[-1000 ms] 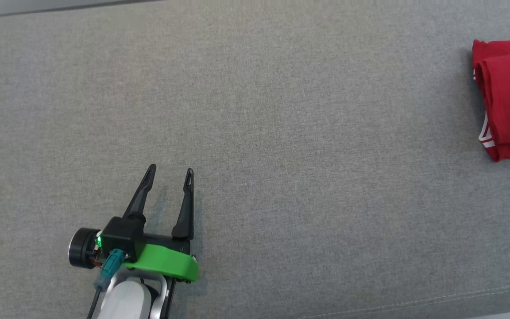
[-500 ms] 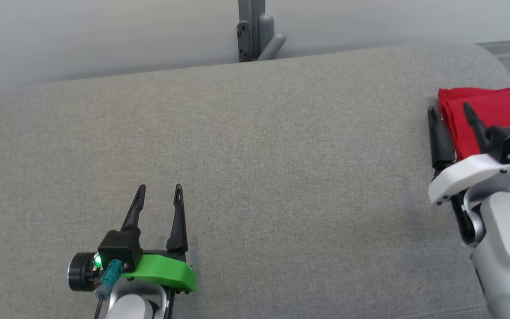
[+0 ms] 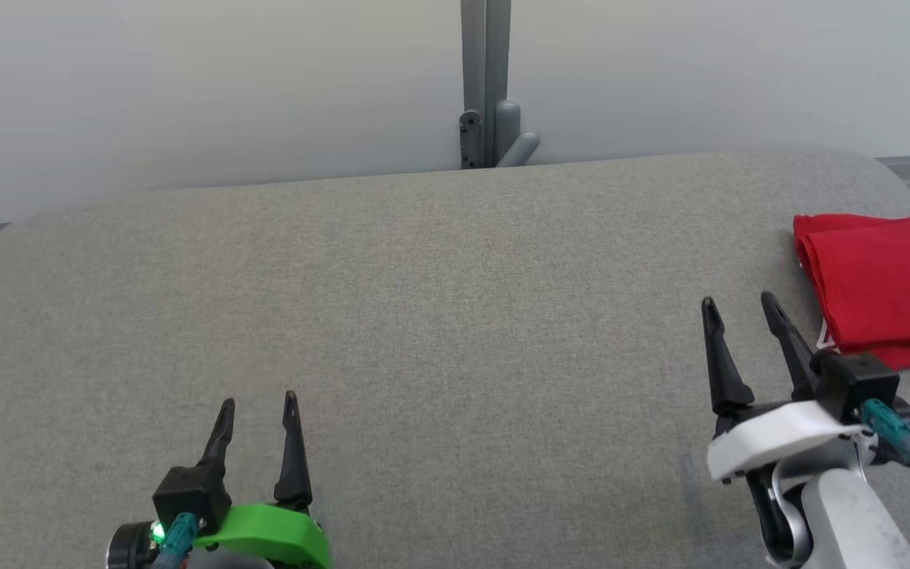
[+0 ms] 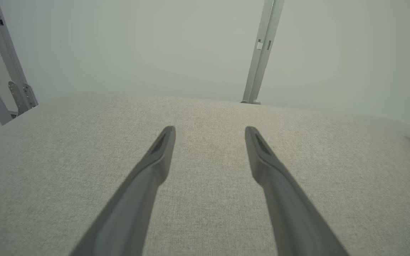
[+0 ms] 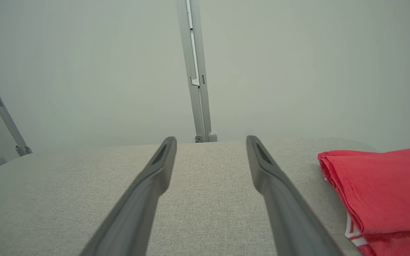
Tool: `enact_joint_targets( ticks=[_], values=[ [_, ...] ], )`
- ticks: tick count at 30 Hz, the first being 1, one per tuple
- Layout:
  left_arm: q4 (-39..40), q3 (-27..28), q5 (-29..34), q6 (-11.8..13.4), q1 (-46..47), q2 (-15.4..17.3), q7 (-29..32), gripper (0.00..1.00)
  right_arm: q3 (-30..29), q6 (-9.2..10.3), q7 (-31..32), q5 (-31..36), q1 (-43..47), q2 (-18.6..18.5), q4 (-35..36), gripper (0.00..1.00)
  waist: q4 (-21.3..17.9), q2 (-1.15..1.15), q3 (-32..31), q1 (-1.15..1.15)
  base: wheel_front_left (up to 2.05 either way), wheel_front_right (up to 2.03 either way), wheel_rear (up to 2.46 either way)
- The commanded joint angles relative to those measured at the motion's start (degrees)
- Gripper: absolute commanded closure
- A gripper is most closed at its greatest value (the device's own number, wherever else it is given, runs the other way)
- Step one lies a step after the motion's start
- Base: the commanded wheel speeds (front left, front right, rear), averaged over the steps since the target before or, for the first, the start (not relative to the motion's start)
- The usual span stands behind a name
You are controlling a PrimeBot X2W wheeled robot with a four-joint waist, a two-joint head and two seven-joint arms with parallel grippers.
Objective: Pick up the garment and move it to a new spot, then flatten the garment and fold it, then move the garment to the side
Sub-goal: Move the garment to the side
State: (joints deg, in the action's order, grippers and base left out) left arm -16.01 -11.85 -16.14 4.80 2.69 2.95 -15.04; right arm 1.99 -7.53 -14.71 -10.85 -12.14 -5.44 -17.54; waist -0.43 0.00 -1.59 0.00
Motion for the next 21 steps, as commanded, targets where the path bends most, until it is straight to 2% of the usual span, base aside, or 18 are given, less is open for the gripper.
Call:
enact_joint_targets(
  ticks=[1, 9, 21],
  values=[
    [0.0, 0.5, -0.1, 0.4, -1.0, 0.1, -0.1, 0.00, -0.8, 0.09, -0.1, -0.1, 2.3, 0.5, 1.2, 0.00, 0.9, 0.00, -0.6, 0.00, 0.00, 0.00, 0.00],
    [1.2, 2.3, 0.7, -0.1, -3.4, 0.0, -0.1, 0.00, -1.4, 0.09, 0.3, 0.6, 10.7, 2.4, 7.9, 0.00, 2.3, 0.00, -0.7, 0.00, 0.00, 0.00, 0.00],
    [0.7, 2.2, 1.6, -0.4, -4.2, 0.0, -0.1, 0.00, -0.8, 0.08, 0.2, -2.0, 14.1, 2.5, 9.7, 0.00, 2.9, 0.00, -1.3, 0.00, 0.00, 0.00, 0.00]
  ],
)
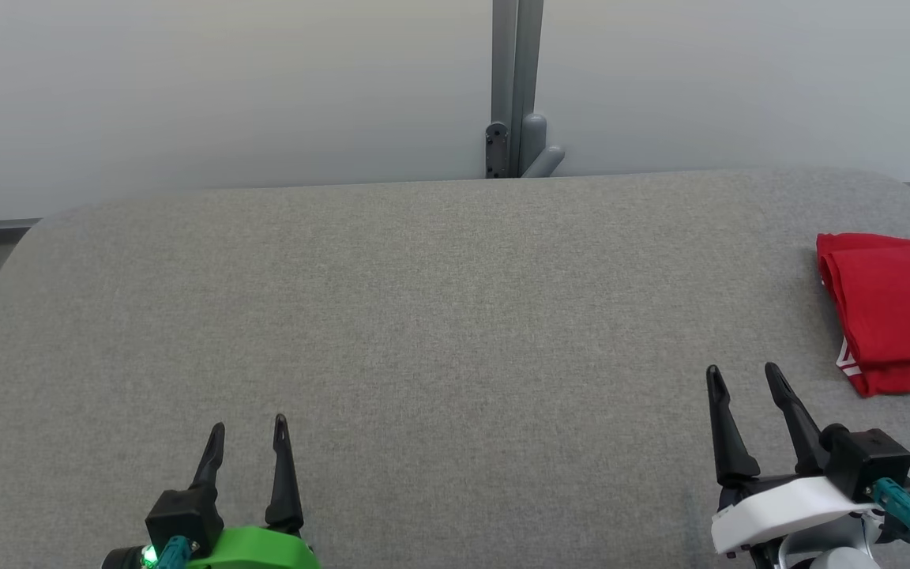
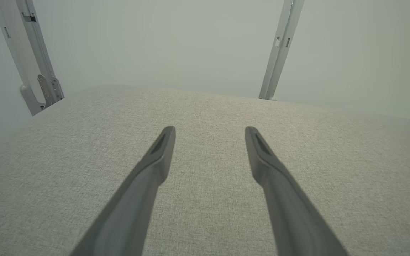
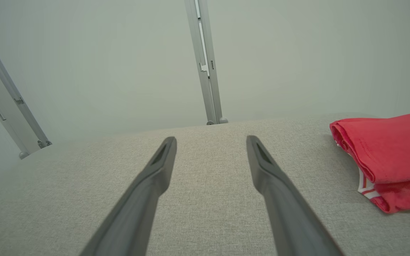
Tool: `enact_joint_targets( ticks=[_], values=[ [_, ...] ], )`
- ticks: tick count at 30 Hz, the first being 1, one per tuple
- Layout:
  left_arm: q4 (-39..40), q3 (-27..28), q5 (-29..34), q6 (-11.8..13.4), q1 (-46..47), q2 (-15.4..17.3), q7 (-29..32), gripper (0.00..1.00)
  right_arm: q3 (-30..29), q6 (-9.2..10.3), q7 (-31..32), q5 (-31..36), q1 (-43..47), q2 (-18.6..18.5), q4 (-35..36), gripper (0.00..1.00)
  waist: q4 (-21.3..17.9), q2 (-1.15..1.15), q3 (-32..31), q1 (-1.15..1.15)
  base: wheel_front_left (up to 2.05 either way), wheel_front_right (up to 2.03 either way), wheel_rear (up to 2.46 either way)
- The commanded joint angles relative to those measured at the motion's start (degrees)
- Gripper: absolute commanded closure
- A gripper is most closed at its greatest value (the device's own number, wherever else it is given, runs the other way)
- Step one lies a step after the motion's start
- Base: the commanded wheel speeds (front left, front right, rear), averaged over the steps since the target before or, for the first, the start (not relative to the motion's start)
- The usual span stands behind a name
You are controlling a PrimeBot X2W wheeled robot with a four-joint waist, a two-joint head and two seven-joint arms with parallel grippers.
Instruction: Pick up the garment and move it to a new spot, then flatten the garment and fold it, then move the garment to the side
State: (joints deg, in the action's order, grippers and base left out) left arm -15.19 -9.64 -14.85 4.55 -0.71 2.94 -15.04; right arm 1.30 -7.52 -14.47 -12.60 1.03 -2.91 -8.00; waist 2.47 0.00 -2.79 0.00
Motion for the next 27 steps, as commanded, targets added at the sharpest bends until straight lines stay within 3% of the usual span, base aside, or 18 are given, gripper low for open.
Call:
enact_joint_targets(
  ticks=[1, 12, 13, 16, 27],
  values=[
    [-0.2, 0.0, 0.2, -0.1, -0.9, 0.0, -0.1, 0.00, -0.2, 0.07, 0.1, -0.1, 1.0, 0.0, 0.0, 0.00, 0.0, 0.00, -0.1, 0.00, 0.00, 0.00, 0.00],
    [0.2, -0.1, 0.5, -0.3, -1.4, 0.0, -0.1, 0.00, -0.5, 0.07, 0.0, 0.0, 1.4, 0.0, -0.1, 0.00, 0.2, 0.00, -0.7, 0.00, 0.00, 0.00, 0.00],
    [-0.1, 0.0, 0.2, -0.1, -0.7, 0.0, 0.0, 1.00, -0.4, -0.01, 0.1, 0.0, 0.9, 0.0, -0.3, 1.00, 0.2, 0.00, -0.7, 0.00, 0.00, 0.00, 0.00],
    [-1.4, 0.0, -0.3, -0.1, -1.3, 0.0, 0.5, 1.00, -0.3, -0.01, 0.2, -0.6, 1.4, 0.2, -1.6, 1.00, 0.2, 0.00, -0.7, 0.00, 0.00, 0.00, 0.00],
    [-1.3, 1.9, -11.9, -1.9, 0.4, 0.0, 3.5, 1.00, -1.9, 0.00, 3.4, -12.6, 0.4, 0.0, -1.9, 1.00, 0.0, 0.00, -0.4, 0.00, 0.00, 0.00, 0.00]
  ],
)
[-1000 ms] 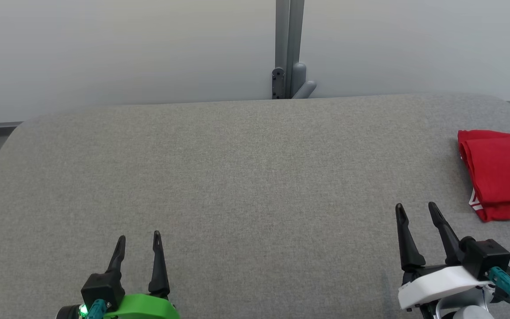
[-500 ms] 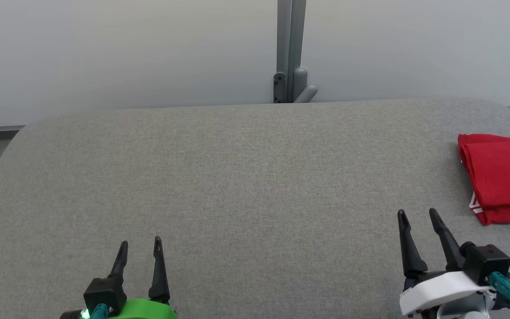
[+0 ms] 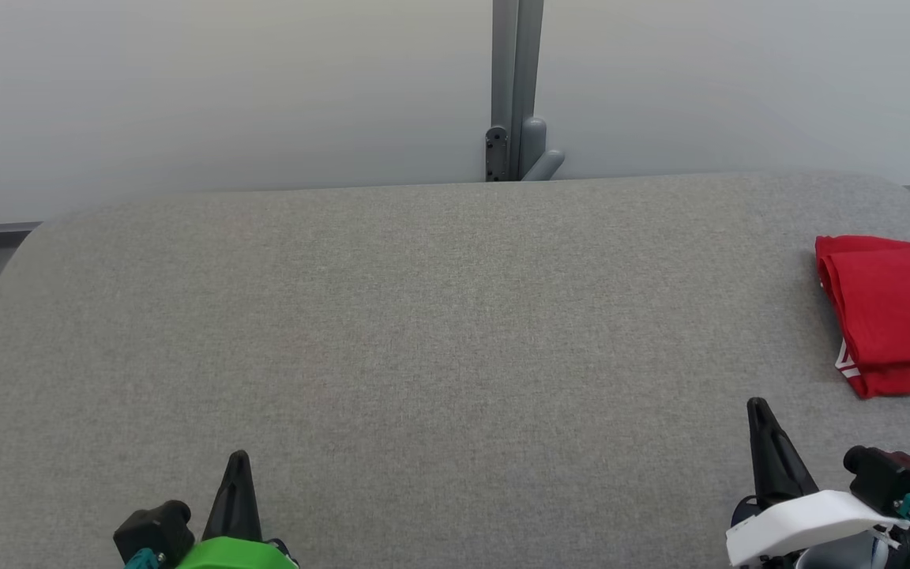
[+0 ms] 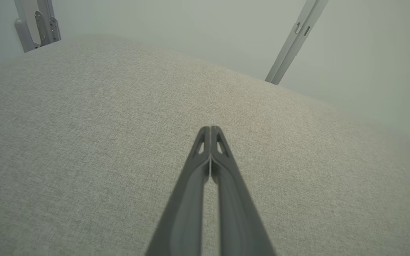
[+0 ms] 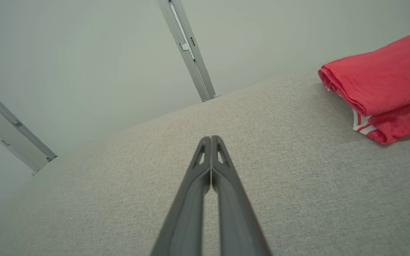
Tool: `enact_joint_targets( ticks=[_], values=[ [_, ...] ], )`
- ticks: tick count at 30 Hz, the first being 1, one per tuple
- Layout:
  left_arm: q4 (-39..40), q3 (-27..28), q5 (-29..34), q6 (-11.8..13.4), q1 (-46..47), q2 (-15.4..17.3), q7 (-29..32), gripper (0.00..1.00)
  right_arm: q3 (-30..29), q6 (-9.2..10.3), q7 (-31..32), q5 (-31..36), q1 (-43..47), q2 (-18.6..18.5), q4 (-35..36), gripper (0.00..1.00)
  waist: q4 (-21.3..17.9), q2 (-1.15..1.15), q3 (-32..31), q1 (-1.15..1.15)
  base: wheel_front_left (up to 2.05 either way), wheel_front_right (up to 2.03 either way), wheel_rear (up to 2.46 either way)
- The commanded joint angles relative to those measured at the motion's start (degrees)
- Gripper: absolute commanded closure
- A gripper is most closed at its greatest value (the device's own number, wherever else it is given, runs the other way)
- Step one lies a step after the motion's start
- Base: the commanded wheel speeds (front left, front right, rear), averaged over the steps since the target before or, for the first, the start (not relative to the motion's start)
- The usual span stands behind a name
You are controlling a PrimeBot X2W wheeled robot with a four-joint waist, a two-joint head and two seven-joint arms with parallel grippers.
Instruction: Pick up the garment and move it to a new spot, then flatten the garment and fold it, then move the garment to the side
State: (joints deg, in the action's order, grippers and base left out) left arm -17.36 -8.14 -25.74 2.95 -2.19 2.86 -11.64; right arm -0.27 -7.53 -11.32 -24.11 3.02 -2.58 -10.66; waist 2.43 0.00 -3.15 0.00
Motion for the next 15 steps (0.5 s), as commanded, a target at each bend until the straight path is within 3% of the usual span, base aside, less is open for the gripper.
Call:
enact_joint_targets(
  ticks=[1, 15],
  values=[
    [0.9, 0.5, -2.0, -0.5, 2.0, 0.0, 0.4, 1.00, -0.4, 0.01, 0.5, -2.1, -1.6, -0.3, 0.8, 1.00, 0.0, 0.00, 0.0, 0.00, 0.00, 0.00, 0.00],
    [1.1, 2.5, -14.6, -2.4, 3.8, 0.0, 3.5, 1.00, -2.1, 0.02, 3.9, -15.0, -2.7, -0.5, 0.5, 1.00, -0.3, 0.00, 0.4, 0.00, 0.00, 0.00, 0.00]
  ],
)
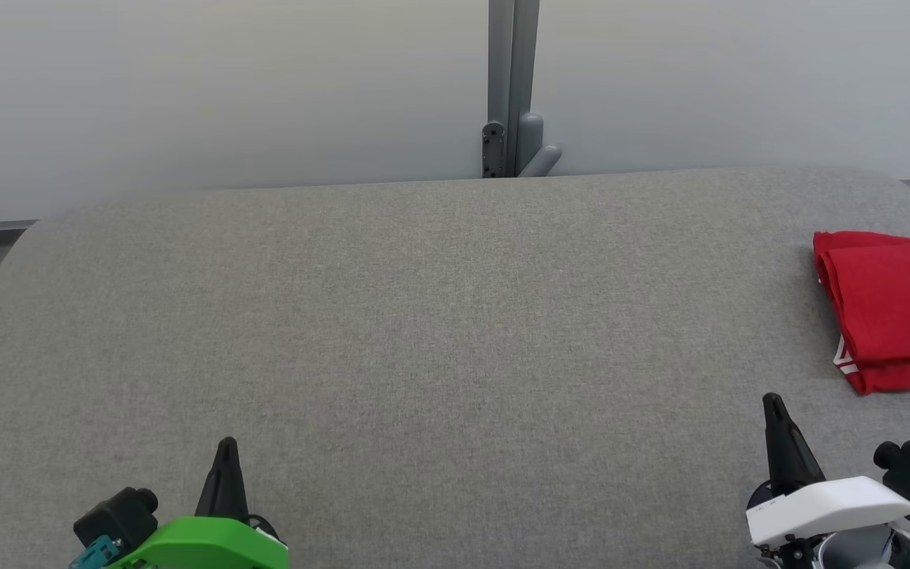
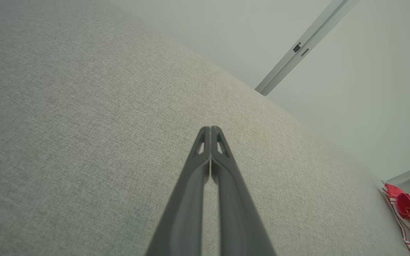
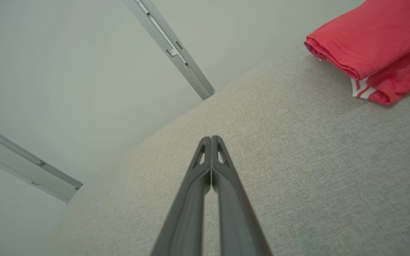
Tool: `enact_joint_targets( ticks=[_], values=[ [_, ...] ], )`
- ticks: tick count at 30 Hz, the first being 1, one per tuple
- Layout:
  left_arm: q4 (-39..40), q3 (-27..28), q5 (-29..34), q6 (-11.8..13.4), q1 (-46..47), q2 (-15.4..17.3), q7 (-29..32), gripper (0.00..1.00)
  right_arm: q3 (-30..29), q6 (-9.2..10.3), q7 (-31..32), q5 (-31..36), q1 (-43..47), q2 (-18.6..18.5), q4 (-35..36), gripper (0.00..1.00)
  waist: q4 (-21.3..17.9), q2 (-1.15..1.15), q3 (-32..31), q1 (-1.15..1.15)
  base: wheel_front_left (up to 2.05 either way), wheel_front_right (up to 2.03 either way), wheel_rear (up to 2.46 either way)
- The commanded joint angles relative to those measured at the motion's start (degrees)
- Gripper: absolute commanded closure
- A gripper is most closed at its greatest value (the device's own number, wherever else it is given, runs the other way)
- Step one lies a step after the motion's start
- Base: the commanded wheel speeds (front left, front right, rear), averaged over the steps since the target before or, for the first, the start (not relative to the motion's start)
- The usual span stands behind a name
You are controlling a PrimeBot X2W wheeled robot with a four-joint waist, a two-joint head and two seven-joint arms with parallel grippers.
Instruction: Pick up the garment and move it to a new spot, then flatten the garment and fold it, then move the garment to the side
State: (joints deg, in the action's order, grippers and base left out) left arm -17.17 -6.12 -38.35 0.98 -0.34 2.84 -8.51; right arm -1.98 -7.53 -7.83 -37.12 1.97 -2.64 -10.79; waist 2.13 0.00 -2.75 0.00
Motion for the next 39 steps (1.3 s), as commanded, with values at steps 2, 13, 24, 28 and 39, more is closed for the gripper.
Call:
enact_joint_targets(
  ticks=[2, 13, 24, 28, 39],
  values=[
    [0.9, 0.8, -3.6, -0.7, 2.1, 0.1, 0.8, 1.00, -0.6, 0.02, 0.9, -3.7, -1.8, -0.4, 0.6, 1.00, -0.1, 0.00, 0.1, 0.00, 0.00, 0.00, 0.00],
    [1.0, 2.0, -11.3, -1.9, 3.2, 0.1, 2.8, 1.00, -1.7, 0.02, 3.0, -11.6, -2.4, -0.5, 0.4, 1.00, -0.3, 0.00, 0.4, 0.00, 0.00, 0.00, 0.00],
    [1.2, 3.2, -18.9, -3.1, 4.2, 0.1, 4.8, 1.00, -2.8, 0.03, 5.2, -19.3, -3.1, -0.6, 0.2, 1.00, -0.5, 0.00, 0.7, 0.00, 0.00, 0.00, 0.00],
    [1.2, 3.6, -21.4, -3.5, 4.6, 0.1, 5.4, 1.00, -3.2, 0.02, 5.9, -21.9, -3.3, -0.6, 0.2, 1.00, -0.6, 0.00, 0.8, 0.00, 0.00, 0.00, 0.00],
    [1.3, 4.7, -28.0, -4.6, 5.5, 0.1, 7.1, 1.00, -4.1, 0.02, 7.8, -28.6, -3.9, -0.6, 0.0, 1.00, -0.8, 0.00, 1.1, 0.00, 0.00, 0.00, 0.00]
  ],
)
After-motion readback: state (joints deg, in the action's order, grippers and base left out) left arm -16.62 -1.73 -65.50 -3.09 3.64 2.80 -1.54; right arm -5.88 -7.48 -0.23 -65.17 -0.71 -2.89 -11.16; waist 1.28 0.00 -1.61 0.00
